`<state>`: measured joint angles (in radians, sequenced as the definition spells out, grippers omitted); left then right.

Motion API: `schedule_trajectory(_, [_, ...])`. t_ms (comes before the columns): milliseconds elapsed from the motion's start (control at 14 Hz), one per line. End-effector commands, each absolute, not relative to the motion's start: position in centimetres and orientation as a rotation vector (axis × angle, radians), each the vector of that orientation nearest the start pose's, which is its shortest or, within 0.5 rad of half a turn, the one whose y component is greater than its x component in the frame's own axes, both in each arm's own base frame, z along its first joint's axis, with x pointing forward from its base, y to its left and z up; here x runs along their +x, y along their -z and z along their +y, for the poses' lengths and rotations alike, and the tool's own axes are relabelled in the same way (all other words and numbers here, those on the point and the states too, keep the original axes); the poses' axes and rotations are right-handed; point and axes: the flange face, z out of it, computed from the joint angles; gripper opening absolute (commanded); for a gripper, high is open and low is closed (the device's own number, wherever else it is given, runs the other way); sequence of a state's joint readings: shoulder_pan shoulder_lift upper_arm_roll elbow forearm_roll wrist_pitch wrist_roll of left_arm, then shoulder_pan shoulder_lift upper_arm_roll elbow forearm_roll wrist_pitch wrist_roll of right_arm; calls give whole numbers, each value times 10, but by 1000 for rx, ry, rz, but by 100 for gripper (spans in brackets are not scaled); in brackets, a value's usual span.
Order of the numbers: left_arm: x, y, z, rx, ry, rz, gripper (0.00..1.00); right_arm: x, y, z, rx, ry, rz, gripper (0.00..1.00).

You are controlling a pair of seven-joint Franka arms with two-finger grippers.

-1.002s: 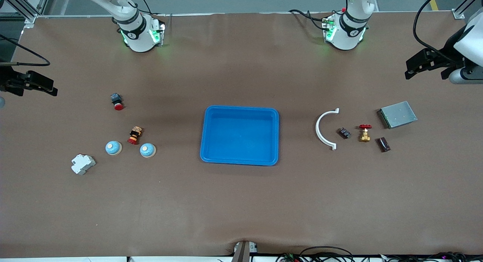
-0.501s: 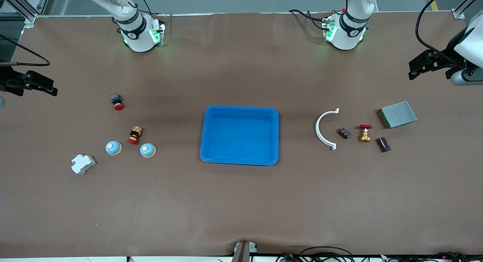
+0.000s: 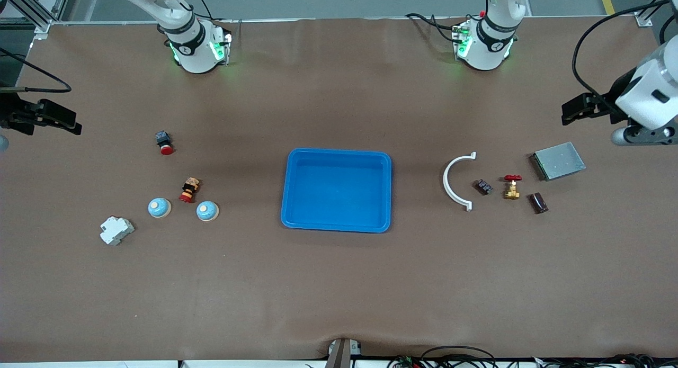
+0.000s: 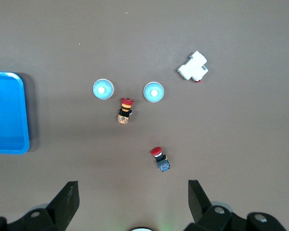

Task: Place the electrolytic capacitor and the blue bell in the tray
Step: 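Move the left gripper toward the capacitor while the right gripper reaches the bells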

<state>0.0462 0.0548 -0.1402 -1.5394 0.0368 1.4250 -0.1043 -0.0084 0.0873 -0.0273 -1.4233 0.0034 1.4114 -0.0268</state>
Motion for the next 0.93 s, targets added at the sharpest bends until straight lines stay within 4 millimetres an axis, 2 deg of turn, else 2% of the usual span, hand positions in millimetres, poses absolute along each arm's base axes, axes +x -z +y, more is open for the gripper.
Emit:
schedule_trajectory(0, [551, -574, -44, -3059, -256, -144, 100, 565, -635, -18, -3134, -159, 33, 100])
schedule_trajectory(430, [546, -505, -50, -3031, -272, -304, 100, 567, -633, -20, -3124, -162, 31, 100])
schedule_trajectory(573, [543, -486, -53, -3019, -278, -366, 100, 567, -632, -14, -3123, -160, 21, 100])
schedule_trajectory(859, [536, -447, -66, -2991, -263, -502, 100, 576, -619, -7, -3120, -181, -10, 100])
